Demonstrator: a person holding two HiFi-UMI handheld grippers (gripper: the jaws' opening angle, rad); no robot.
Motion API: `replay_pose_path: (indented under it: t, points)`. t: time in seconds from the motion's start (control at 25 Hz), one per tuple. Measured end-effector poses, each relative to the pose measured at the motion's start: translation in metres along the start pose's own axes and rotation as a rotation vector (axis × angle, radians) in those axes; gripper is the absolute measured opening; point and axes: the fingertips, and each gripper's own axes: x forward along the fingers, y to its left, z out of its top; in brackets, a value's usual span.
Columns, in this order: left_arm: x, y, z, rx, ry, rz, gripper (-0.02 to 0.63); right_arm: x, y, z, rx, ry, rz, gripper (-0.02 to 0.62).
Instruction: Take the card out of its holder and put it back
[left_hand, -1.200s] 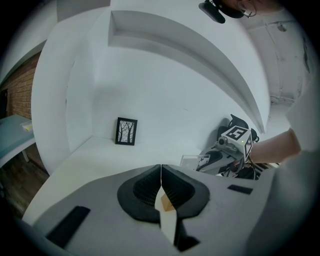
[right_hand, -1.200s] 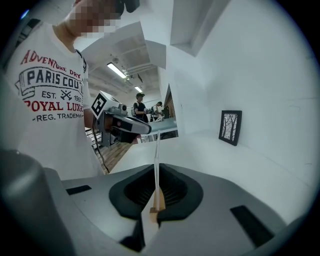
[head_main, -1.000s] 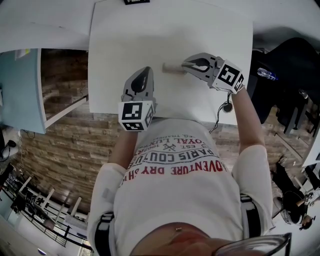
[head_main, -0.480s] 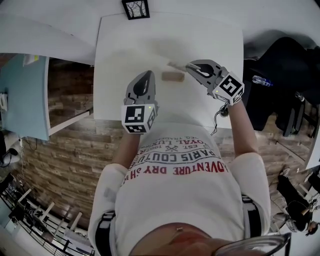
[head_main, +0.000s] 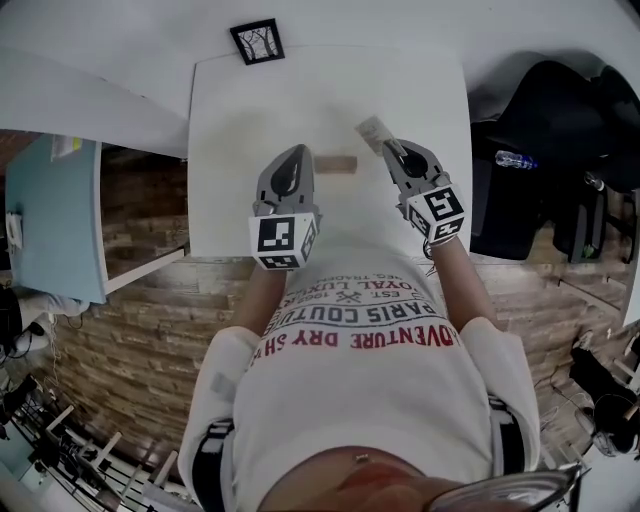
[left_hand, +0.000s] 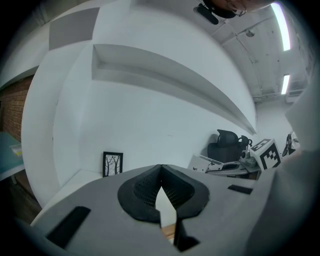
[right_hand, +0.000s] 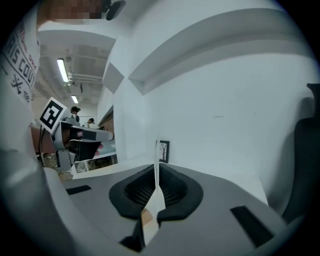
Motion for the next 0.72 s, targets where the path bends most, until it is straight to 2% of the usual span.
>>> replay_pose_path:
  t: [0.2, 0.32, 0.56, 0.72]
  points:
    - [0.003, -0.007, 0.001, -0.014, -0.005, -0.037, 0.025, -0.011, -0.018, -0.005, 0.092, 0.003, -0.163, 0.034]
    - [0.006, -0.009, -0.002, 0.006, 0.016, -0.042, 0.025, -0.014, -0.027, -0.009, 0.118, 0.03, -0.225, 0.034]
    - [0.003, -0.008, 0.0, 0.024, 0.014, -0.043, 0.025, -0.016, -0.026, -0.009, 0.146, 0.043, -0.245, 0.034]
    - [0.002, -0.005, -0.001, -0.039, 0.004, -0.037, 0.025, -0.016, -0.022, -0.007, 0.137, 0.034, -0.231, 0.034]
